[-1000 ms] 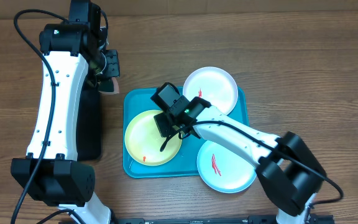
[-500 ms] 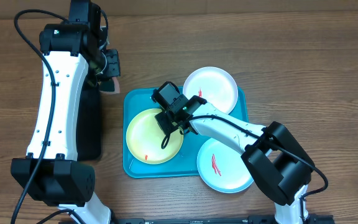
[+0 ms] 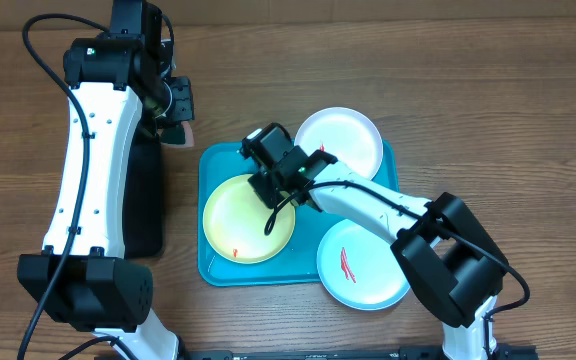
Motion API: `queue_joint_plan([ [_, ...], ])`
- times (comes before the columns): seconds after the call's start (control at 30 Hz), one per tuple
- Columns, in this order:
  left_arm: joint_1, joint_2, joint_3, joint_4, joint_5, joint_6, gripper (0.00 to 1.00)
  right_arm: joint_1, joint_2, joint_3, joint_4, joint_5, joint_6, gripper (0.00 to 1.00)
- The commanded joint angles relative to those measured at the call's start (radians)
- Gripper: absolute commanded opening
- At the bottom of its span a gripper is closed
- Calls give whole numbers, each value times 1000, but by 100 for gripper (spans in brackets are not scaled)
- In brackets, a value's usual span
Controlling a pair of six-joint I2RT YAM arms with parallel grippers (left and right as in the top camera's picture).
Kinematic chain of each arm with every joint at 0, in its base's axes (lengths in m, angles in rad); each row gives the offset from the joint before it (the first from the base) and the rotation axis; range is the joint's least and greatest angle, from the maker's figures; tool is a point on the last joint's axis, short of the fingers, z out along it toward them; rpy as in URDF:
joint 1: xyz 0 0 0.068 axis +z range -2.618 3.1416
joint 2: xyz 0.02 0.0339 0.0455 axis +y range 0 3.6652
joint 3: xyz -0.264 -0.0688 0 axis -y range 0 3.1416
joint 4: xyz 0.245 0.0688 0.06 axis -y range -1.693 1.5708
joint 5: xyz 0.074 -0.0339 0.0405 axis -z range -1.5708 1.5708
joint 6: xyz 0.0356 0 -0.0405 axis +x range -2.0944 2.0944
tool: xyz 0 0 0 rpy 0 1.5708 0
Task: Clean dirty plates on tray and stack at the side
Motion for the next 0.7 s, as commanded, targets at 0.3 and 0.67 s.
queue_joint_plan([
  [0.3,-1,-6,19,4,13,-14,4,-30,48,9,-48,-50,206,21],
  [0.67,-1,8,-28,-8,56,-15,4,-34,47,9,-223,-26,706,4],
])
